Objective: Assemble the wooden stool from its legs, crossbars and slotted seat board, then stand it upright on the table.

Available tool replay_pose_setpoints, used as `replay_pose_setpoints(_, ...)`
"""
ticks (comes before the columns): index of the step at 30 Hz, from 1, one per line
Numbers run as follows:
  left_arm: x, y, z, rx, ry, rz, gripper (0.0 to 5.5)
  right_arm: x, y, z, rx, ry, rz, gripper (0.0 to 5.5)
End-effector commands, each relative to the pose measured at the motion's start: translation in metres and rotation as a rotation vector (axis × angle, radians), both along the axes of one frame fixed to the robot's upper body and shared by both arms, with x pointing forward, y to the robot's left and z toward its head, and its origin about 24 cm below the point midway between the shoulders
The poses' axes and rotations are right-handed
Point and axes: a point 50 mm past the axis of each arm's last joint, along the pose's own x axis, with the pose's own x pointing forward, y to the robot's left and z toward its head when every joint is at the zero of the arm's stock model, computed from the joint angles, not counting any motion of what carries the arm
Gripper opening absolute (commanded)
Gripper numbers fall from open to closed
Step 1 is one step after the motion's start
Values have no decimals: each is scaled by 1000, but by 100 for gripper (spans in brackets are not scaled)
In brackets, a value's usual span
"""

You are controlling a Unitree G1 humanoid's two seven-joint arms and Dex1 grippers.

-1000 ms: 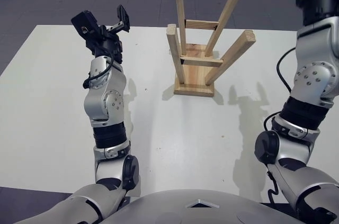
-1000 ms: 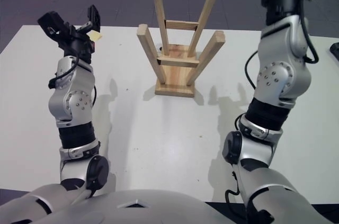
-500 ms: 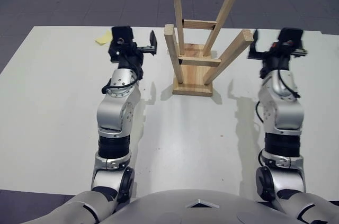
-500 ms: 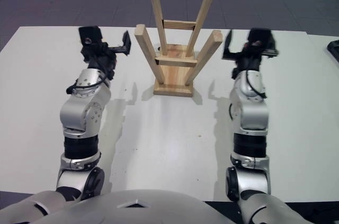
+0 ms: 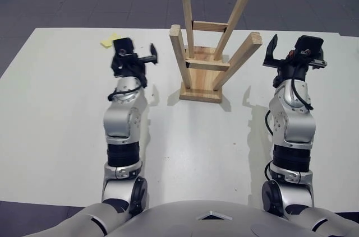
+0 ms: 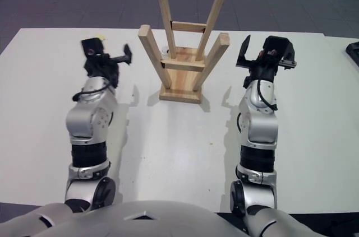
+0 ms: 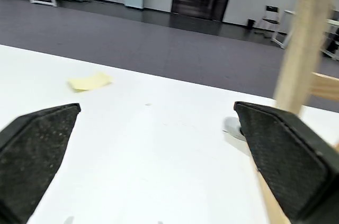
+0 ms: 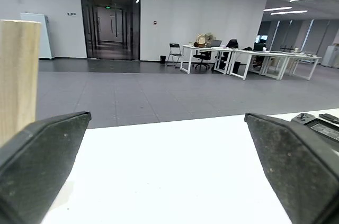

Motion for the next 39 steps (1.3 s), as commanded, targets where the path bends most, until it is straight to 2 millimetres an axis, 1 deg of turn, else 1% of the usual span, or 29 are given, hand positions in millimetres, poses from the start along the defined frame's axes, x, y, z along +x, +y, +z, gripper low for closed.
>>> replay_pose_setpoints(1,8,-6,96,-83,-450,-91,540,-1,-7,-2,-17,1,-16,539)
replay_pose_setpoints(2,6,-8,116,-95,-548,-121,540,-1,-8,-3,-20,0,-22,539)
replay_pose_setpoints(4,1,-12,142,-102,-681,-179,540,-2,-12,-3,-20,0,-33,539)
replay_pose_setpoints(5,0,-17,149,-96,-711,-220,540,-2,-14,-3,-20,-1,-38,539)
replay_pose_setpoints(6,1,-22,148,-82,-705,-263,540,-2,-14,-3,-20,-2,-39,539)
replay_pose_setpoints(7,9,-31,136,-37,-619,-313,540,-2,-14,-3,-19,-4,-39,539)
replay_pose_setpoints(8,18,-41,115,0,-492,-363,540,-2,-14,-3,-19,-5,-38,539)
replay_pose_setpoints(10,31,-56,55,67,-210,-451,540,-2,-12,-3,-18,-4,-35,539)
replay_pose_setpoints(12,29,-63,-11,137,66,-507,540,-2,-11,-4,-14,3,-26,539)
replay_pose_setpoints(13,25,-64,-36,160,165,-524,540,-2,-10,-4,-13,8,-18,539)
replay_pose_setpoints(14,22,-63,-54,161,225,-527,540,-2,-9,-4,-14,10,-9,539)
replay_pose_setpoints(15,21,-62,-62,160,246,-525,540,-2,-9,-4,-15,14,-1,539)
replay_pose_setpoints(16,22,-61,-63,136,235,-520,540,-1,-8,-5,-16,22,12,539)
replay_pose_setpoints(17,24,-62,-60,112,209,-513,540,-1,-8,-6,-17,27,19,539)
replay_pose_setpoints(18,27,-63,-54,91,178,-509,540,-1,-7,-7,-17,31,24,539)
replay_pose_setpoints(19,31,-64,-44,75,125,-496,540,0,-7,-8,-17,38,33,539)
replay_pose_setpoints(21,38,-64,-17,28,-21,-468,540,0,-3,-10,-18,47,59,539)
replay_pose_setpoints(23,39,-63,8,-26,-159,-452,540,0,0,-12,-22,49,73,539)
replay_pose_setpoints(26,29,-59,50,-114,-384,-441,540,-1,0,-16,-14,62,69,539)
replay_pose_setpoints(28,21,-46,76,-176,-507,-384,540,0,2,-16,-32,68,90,539)
replay_pose_setpoints(29,16,-31,91,-202,-575,-317,540,1,5,-16,-59,71,118,539)
replay_pose_setpoints(30,11,-13,101,-206,-619,-240,540,3,8,-16,-87,80,163,539)
replay_pose_setpoints(31,8,5,107,-206,-641,-158,540,5,12,-15,-120,81,204,539)
replay_pose_setpoints(33,5,51,103,-176,-591,39,540,11,20,-14,-195,83,295,539)
replay_pose_setpoints(35,4,88,84,-122,-455,189,540,14,34,-10,-273,67,441,539)
replay_pose_setpoints(36,3,98,73,-105,-390,230,540,11,45,-7,-301,47,555,539)
replay_pose_setpoints(37,0,106,63,-91,-334,265,540,3,57,-2,-334,15,705,539)
replay_pose_setpoints(38,-2,110,56,-73,-294,282,540,-7,65,4,-353,-13,838,539)
replay_pose_setpoints(39,-3,111,52,-57,-268,286,540,-15,69,9,-363,-37,929,539)
